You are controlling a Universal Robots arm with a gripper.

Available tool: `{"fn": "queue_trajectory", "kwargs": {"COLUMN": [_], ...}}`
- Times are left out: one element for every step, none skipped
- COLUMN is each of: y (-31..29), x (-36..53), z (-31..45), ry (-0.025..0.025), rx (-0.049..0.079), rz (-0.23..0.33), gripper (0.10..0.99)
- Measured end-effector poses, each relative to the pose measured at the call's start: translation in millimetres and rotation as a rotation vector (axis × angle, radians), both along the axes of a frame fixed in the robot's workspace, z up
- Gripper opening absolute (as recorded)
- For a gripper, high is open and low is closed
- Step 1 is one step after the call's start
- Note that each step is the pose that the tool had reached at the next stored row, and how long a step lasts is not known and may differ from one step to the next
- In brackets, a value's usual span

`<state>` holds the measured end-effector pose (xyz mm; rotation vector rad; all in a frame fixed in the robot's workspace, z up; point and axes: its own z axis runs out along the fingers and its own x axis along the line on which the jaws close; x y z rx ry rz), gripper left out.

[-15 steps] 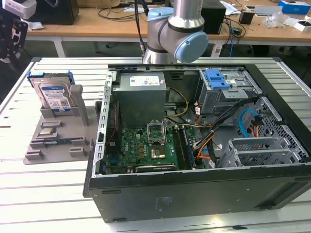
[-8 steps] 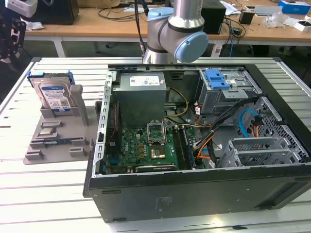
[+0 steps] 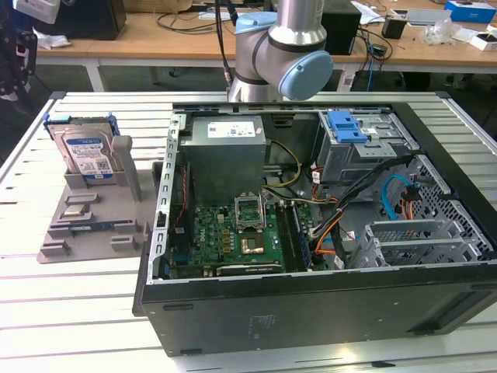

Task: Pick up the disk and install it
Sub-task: 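Pick up the disk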

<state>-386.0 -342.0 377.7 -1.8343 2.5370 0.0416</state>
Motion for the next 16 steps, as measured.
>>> {"fn": "queue_trajectory", "kwargs": {"y": [0.0, 0.0, 0.0, 0.0, 0.0, 0.0, 0.0, 0.0, 0.0, 0.0, 0.0, 0.0, 0.0, 0.0, 0.0, 0.0], "x": [0.0, 0.0, 0.0, 0.0, 0.0, 0.0, 0.0, 0.0, 0.0, 0.0, 0.0, 0.0, 0.0, 0.0, 0.0, 0.0], "z": [0.0, 0.0, 0.0, 0.0, 0.0, 0.0, 0.0, 0.0, 0.0, 0.0, 0.0, 0.0, 0.0, 0.0, 0.0, 0.0], "ry": [0.0, 0.0, 0.0, 0.0, 0.0, 0.0, 0.0, 0.0, 0.0, 0.0, 0.0, 0.0001, 0.0001, 0.0001, 0.0, 0.0001], "rx": [0.0, 0.0, 0.0, 0.0, 0.0, 0.0, 0.0, 0.0, 0.0, 0.0, 0.0, 0.0, 0.0, 0.0, 0.0, 0.0], "rz": [0.012, 0.022, 0.048, 0.066, 0.078, 0.1, 0.111, 0.123, 0.149, 0.168, 0.179, 0.18, 0.18, 0.18, 0.18, 0.18], "gripper": [0.106, 0.106, 0.106, 0.106, 0.106, 0.106, 0.106, 0.106, 0.106, 0.106, 0.106, 0.106, 0.106, 0.106, 0.106, 0.106]}}
